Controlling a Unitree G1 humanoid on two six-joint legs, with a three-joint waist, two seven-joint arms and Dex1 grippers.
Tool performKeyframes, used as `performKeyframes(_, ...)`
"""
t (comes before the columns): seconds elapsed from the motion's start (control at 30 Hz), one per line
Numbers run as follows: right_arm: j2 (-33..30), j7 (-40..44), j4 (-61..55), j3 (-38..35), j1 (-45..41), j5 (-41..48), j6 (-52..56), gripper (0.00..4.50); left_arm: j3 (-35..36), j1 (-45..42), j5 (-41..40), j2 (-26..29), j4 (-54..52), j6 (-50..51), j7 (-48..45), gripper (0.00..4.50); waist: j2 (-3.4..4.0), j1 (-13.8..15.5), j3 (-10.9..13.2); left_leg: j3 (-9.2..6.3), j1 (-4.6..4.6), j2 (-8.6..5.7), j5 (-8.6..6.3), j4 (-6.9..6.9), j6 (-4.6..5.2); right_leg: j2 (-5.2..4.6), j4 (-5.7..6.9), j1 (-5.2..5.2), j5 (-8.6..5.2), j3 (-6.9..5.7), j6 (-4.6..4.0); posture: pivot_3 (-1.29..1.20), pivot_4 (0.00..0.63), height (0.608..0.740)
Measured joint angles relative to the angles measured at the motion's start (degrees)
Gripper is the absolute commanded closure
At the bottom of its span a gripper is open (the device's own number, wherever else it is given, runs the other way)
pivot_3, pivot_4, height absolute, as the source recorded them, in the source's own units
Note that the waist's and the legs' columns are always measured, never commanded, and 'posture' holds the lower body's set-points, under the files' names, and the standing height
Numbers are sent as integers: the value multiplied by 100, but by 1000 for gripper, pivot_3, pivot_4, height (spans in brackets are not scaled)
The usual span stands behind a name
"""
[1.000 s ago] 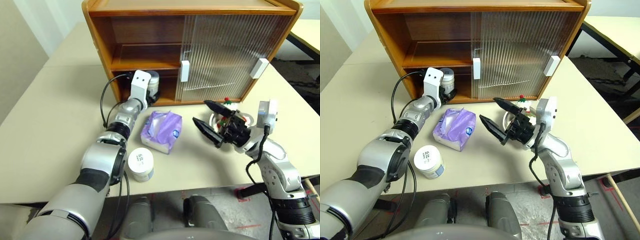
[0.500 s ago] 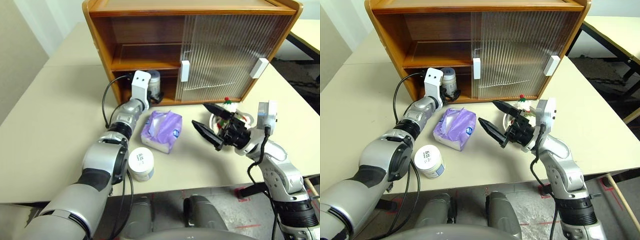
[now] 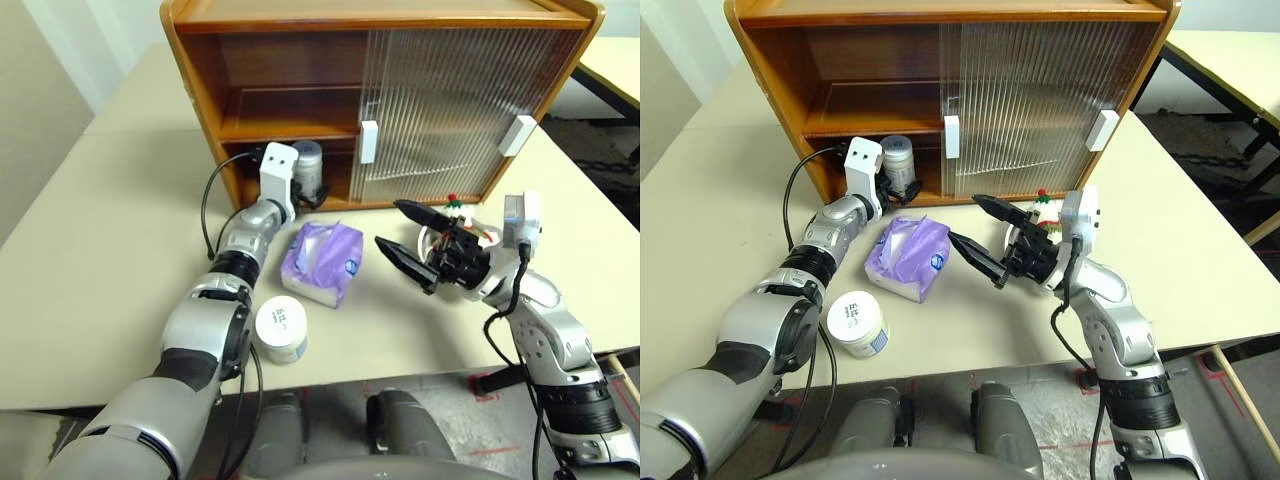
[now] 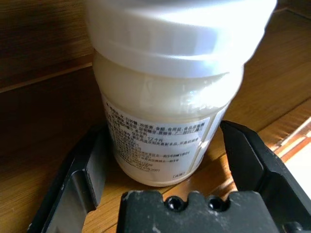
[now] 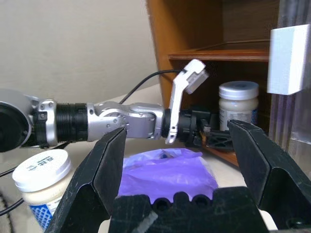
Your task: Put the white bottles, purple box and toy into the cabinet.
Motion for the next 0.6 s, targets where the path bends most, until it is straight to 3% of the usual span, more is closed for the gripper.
performKeyframes(0.4, 72, 209, 248, 64, -159, -12, -84, 0, -66, 938, -75, 130, -2151, 1037, 30, 31, 0, 17, 0, 0, 1, 1, -1, 0, -3, -6, 11, -3, 1, 4, -1, 68, 53, 740)
performKeyframes(0.5, 91, 248, 278, 77, -210, -12, -104, 0, -33, 1102, -121, 125, -2439, 1214, 139, 630, -1, 34, 0, 0, 1, 0, -2, 0, -3, -8, 12, -3, 1, 2, -1, 71, 53, 740)
performKeyframes(0.6, 94, 299, 335, 82, -211, -12, -130, 0, -22, 1169, -153, 124, -2584, 1312, 200, 1775, -1, 60, 0, 0, 1, -1, -2, 0, -3, -10, 12, -3, 1, 2, -1, 72, 54, 740)
